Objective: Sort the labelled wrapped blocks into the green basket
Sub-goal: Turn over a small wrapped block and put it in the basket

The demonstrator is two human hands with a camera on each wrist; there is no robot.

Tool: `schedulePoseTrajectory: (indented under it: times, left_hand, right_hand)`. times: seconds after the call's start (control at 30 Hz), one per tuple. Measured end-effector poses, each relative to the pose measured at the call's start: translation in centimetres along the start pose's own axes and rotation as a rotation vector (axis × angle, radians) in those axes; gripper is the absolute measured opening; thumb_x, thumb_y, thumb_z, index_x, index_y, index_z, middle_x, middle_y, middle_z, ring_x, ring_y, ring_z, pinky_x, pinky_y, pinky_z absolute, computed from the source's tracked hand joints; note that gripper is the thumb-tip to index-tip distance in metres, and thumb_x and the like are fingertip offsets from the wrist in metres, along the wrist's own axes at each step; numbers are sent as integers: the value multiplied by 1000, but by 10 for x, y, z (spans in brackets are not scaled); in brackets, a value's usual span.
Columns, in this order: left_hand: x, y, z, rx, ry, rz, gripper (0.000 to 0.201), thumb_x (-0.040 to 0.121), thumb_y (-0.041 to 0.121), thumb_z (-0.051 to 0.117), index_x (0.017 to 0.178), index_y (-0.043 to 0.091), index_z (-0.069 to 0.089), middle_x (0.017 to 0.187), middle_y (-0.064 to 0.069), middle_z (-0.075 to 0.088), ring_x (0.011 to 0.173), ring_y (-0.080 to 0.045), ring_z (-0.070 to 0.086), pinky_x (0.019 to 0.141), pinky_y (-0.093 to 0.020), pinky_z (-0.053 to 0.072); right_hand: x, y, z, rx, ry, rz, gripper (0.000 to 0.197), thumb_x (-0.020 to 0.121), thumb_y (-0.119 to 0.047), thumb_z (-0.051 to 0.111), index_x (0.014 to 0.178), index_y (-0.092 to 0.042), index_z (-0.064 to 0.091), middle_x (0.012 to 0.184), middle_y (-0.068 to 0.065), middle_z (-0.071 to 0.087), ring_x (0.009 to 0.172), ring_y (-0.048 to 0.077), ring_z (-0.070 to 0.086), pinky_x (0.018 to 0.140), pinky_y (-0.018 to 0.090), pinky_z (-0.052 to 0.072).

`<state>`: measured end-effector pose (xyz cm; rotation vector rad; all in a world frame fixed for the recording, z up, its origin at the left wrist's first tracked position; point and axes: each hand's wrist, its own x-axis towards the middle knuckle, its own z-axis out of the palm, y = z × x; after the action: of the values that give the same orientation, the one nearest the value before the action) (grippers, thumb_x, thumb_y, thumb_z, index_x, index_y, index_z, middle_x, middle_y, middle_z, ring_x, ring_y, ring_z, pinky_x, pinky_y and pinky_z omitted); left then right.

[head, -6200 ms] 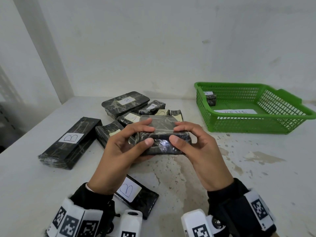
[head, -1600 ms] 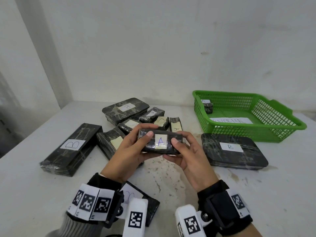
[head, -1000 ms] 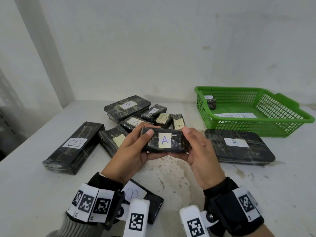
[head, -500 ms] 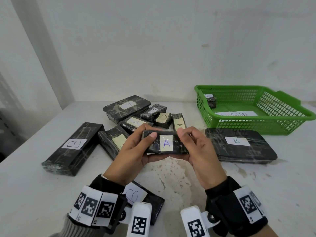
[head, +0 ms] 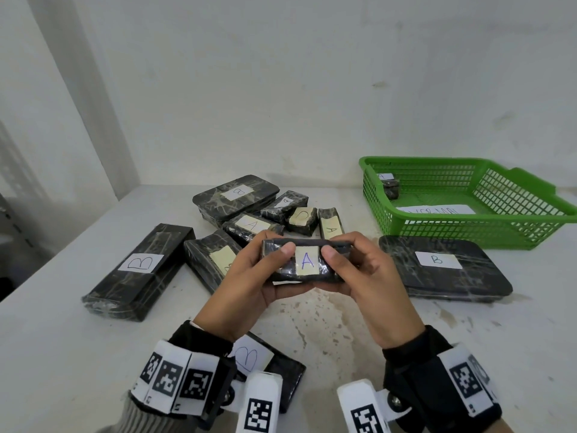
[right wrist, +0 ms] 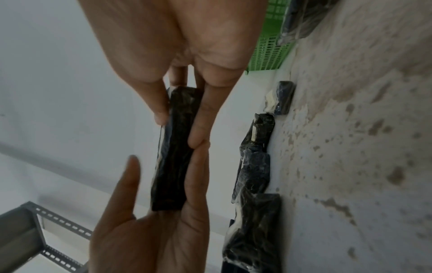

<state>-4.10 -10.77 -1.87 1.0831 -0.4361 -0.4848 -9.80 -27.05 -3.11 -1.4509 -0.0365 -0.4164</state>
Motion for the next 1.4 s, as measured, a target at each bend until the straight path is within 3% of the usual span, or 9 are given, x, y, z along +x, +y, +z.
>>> schedulePoseTrajectory:
  times: [0.23, 0.43, 0.63, 0.8, 0.93, 1.03, 1.17, 1.3, 1.4]
  left_hand:
    - [0, -4, -1, -57, -51, -11, 27, 81, 6, 57, 108, 4, 52, 107, -17, 70, 96, -32, 70, 75, -38, 60]
    - [-2, 4, -5, -104, -30, 24, 42, 80, 7, 59, 120, -1, 50, 115, -23, 68, 98, -32, 70, 76, -37, 60]
    - [-4, 4, -6, -36, -60, 0, 41, 77, -2, 59, 116, 3, 48, 115, -19, 70, 102, -32, 70, 81, -34, 60]
    - [-4, 7, -6, -67, -34, 7, 51, 78, 1, 61, 126, -4, 44, 122, -25, 65, 105, -34, 68, 81, -36, 59]
    - [-6, 11, -3, -142, -36, 1, 49, 81, 18, 67, 122, -1, 48, 120, -24, 66, 105, -35, 68, 83, -42, 59]
    - [-3, 8, -1, -85, 33, 12, 33, 94, 15, 57, 122, -1, 48, 113, -19, 70, 101, -31, 70, 80, -41, 60]
    - [-2, 5, -1, -2, 65, 29, 23, 100, 9, 41, 119, 0, 49, 111, -17, 70, 99, -28, 70, 77, -40, 61]
    - [-4, 7, 0, 1, 43, 11, 16, 93, 17, 57, 103, 5, 54, 109, -18, 69, 97, -29, 70, 83, -45, 59]
    - [-4, 5, -1, -15, 22, -3, 18, 92, 22, 57, 102, 6, 55, 112, -20, 68, 100, -30, 69, 86, -45, 59]
  right_hand:
    - [1, 2, -4, 18, 39, 6, 22, 81, -21, 66, 96, -5, 65, 87, 6, 75, 80, 16, 73, 61, 27, 58]
    - [1, -3, -3, 181, -91, 100, 45, 77, -17, 67, 121, -9, 59, 113, 9, 71, 104, 21, 69, 78, 28, 58]
    - [2, 1, -2, 178, -28, 92, 41, 75, -14, 68, 115, -11, 61, 109, 11, 73, 99, 24, 71, 74, 27, 58]
    - [2, -5, -1, 259, -86, 120, 39, 87, -27, 63, 122, -9, 60, 116, 12, 70, 103, 21, 69, 78, 29, 58]
    - [2, -6, -1, 223, -63, 62, 34, 88, -18, 56, 119, -7, 62, 110, 12, 72, 99, 22, 70, 75, 31, 59]
    - [2, -3, -1, 197, -50, 57, 32, 86, -16, 57, 116, -6, 63, 105, 13, 74, 95, 23, 71, 72, 30, 59]
    - [3, -2, 1, 217, -22, 85, 30, 83, -22, 60, 109, -7, 67, 103, 17, 72, 92, 24, 71, 68, 30, 60]
    - [1, -3, 1, 198, 32, 33, 18, 82, -26, 61, 89, -13, 71, 94, 13, 74, 83, 23, 73, 63, 31, 59]
    - [1, -3, 2, 179, 55, -1, 18, 83, -24, 60, 90, -10, 69, 88, 11, 75, 78, 21, 73, 61, 31, 59]
